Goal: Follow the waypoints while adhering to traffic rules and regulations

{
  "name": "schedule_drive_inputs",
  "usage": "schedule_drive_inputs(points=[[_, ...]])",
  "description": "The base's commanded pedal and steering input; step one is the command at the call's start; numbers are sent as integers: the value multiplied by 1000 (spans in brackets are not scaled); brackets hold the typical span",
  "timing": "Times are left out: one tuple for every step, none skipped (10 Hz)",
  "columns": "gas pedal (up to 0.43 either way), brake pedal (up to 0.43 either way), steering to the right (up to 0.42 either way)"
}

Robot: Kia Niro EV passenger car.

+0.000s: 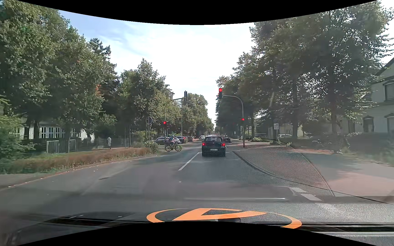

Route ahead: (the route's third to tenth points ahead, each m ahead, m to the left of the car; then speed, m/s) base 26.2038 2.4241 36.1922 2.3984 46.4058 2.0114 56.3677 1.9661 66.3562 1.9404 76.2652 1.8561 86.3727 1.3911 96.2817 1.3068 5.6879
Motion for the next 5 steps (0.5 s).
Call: schedule_drive_inputs(points=[[0,262,6],[0,262,8],[0,268,11],[0,274,12],[0,274,14]])
